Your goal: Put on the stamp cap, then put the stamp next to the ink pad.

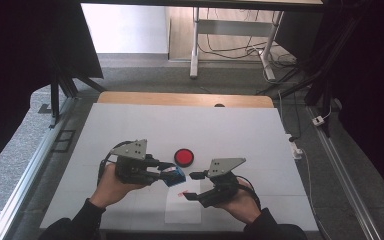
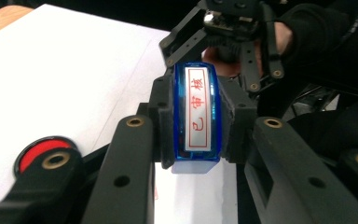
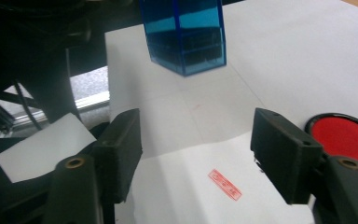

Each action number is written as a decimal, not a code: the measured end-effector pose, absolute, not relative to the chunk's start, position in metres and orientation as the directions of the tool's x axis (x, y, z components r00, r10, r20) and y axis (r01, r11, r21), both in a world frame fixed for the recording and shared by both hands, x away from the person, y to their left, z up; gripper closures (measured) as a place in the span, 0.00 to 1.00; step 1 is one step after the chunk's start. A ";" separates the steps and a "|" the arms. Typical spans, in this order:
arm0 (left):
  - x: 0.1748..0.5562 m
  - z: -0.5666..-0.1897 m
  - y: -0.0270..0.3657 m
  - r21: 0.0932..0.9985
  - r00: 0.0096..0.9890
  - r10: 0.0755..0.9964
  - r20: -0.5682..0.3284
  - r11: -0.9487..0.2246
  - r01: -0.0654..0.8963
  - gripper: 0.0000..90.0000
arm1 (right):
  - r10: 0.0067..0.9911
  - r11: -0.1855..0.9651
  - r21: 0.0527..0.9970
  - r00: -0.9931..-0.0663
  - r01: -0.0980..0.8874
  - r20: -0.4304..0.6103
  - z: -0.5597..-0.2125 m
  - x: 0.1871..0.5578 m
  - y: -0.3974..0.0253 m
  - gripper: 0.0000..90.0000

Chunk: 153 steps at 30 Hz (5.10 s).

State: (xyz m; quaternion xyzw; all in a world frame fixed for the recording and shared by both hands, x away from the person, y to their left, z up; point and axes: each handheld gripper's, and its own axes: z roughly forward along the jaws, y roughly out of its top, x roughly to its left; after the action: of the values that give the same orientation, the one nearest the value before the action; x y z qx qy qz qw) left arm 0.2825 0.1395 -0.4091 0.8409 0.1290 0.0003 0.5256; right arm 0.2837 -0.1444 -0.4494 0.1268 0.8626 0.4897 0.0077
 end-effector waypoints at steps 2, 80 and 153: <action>0.283 -0.409 0.141 0.881 0.964 0.230 -0.131 -0.420 0.219 0.78 | 0.244 0.490 0.844 -0.964 0.217 0.106 -0.449 0.283 -0.146 0.34; 0.328 -0.457 0.202 0.732 0.718 0.690 -0.091 -0.443 0.518 0.77 | 0.757 0.396 0.780 -0.654 0.484 0.021 -0.457 0.248 -0.280 0.00; 0.320 -0.463 0.197 0.716 0.698 0.684 -0.210 -0.378 0.587 0.07 | 0.723 0.430 0.768 -0.690 0.474 0.022 -0.458 0.248 -0.277 0.00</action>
State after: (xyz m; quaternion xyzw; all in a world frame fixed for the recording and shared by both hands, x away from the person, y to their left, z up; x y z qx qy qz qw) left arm 0.3202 0.1966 -0.4627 0.8280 0.3838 0.0604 0.4044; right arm 0.2482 -0.2769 -0.4575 0.3605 0.8306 0.3940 0.1580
